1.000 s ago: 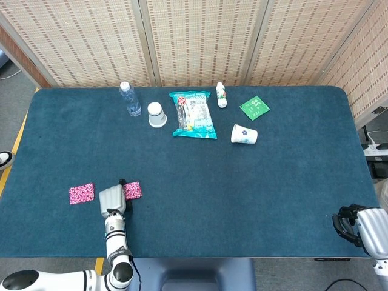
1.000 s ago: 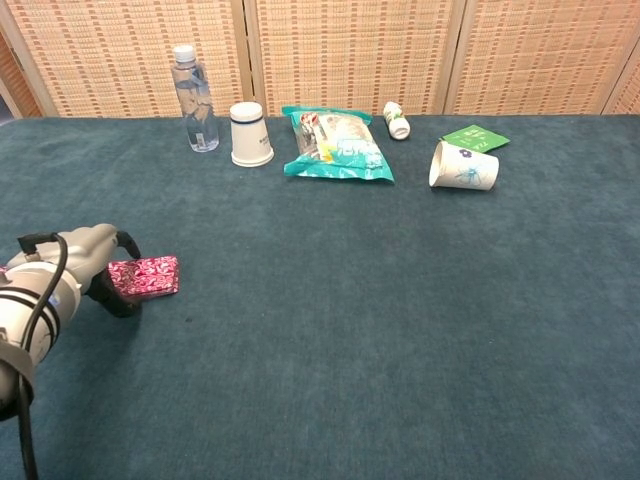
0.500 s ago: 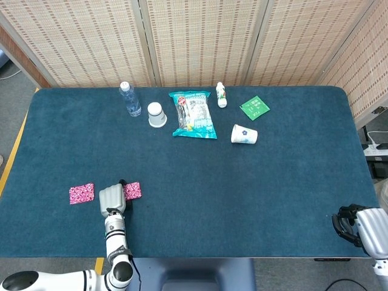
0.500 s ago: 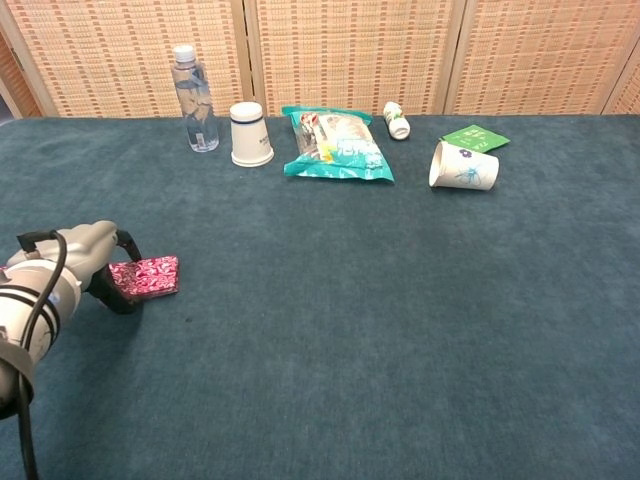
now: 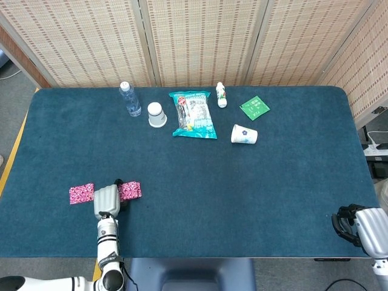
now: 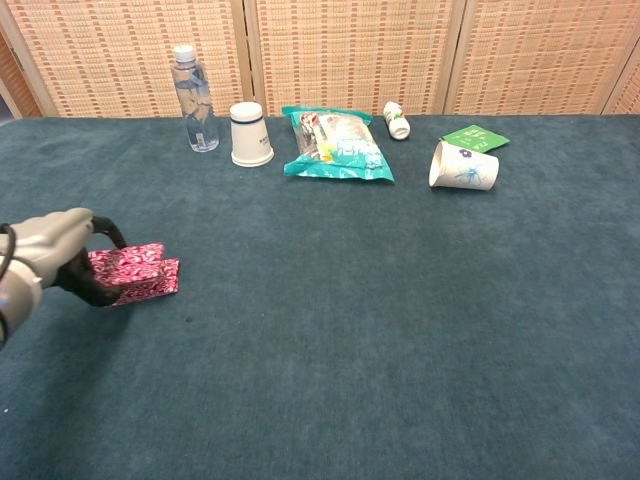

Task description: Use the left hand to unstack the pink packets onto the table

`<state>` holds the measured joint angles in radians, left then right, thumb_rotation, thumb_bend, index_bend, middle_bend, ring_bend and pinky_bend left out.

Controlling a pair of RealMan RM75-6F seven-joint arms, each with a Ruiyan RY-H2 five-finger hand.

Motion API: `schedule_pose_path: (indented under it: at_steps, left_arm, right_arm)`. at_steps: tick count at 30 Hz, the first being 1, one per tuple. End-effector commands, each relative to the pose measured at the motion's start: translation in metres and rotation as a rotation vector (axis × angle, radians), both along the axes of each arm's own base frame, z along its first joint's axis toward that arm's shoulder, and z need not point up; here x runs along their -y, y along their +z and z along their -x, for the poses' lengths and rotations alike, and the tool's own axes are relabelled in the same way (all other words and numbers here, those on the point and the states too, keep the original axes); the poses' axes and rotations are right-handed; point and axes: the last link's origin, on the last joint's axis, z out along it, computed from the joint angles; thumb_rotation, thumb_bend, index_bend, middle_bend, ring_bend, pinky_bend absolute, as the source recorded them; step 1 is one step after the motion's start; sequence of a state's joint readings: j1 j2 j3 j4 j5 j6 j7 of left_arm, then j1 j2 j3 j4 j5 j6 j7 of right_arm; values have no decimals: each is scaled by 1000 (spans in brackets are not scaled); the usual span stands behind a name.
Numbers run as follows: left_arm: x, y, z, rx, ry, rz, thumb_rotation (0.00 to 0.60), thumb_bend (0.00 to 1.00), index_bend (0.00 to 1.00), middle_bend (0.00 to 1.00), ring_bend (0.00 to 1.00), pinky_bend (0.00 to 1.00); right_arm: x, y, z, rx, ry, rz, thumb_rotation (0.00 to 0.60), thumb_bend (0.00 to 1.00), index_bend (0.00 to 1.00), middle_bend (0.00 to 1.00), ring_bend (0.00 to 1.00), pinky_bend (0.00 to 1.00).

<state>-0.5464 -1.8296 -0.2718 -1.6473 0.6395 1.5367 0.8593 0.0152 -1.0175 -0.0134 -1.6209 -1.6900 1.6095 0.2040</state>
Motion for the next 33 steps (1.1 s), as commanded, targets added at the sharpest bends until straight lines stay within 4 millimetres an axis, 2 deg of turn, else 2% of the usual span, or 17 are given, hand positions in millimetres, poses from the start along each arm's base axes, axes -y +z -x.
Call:
schedule_pose_path:
  at_steps: [1,7,11,16,24,33]
  left_arm:
    - [15,19,17,-22,-20,-4,600,379,557,1000,1000,1000]
    - [40,46,52,-41,0,-23,600,379,564,1000,1000,1000]
    - [53,54,69,-36,21,-33,600,379,564,1000,1000,1000]
    - [63,53,85,-41,36,-30,600,379,564,1000,1000,1000]
    - [69,47,105,-58,67,-4,600,378,549,1000,1000,1000]
    - [69,44,107,-66,75,16,600,360,316,1000,1000,1000]
  right_arm:
    - [0,0,0,-1,-1,0,600,479,982,802,734,845]
    - [0,-2,0,-5,0,-1,600,478,982,802,734,846]
    - [0,-4,0,-12,-3,-5,600,478,982,802,734,845]
    - [0,-4,0,-14,-5,-3,600,479,982,802,734,846]
    - [1,-4,0,-14,-8,-3,600,478,982,802,734,845]
    - [1,-4,0,-14,-9,-2,600,478,982,802,734,845]
